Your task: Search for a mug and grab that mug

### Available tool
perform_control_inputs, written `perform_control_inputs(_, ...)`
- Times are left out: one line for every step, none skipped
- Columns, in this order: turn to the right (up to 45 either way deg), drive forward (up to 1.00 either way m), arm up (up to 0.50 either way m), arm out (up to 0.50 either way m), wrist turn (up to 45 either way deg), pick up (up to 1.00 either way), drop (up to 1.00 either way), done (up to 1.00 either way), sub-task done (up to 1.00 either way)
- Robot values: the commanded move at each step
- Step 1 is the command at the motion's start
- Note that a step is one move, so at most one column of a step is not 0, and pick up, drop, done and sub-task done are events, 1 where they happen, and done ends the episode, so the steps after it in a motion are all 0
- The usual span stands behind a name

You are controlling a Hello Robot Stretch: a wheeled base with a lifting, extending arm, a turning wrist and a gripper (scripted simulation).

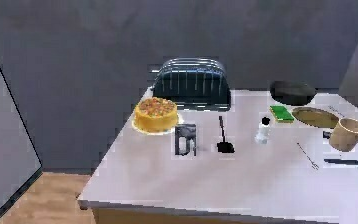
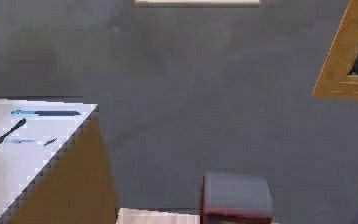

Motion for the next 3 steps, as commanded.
perform_control_inputs(45.0, 0.0, 0.0, 0.0, 0.0, 0.0, 0.0, 0.0, 0.0)
perform_control_inputs(24.0, 0.0, 0.0, 0.0, 0.0, 0.0, 0.0, 0.0, 0.0)
perform_control_inputs(0.0, 0.55, 0.0, 0.0, 0.0, 0.0, 0.0, 0.0, 0.0)
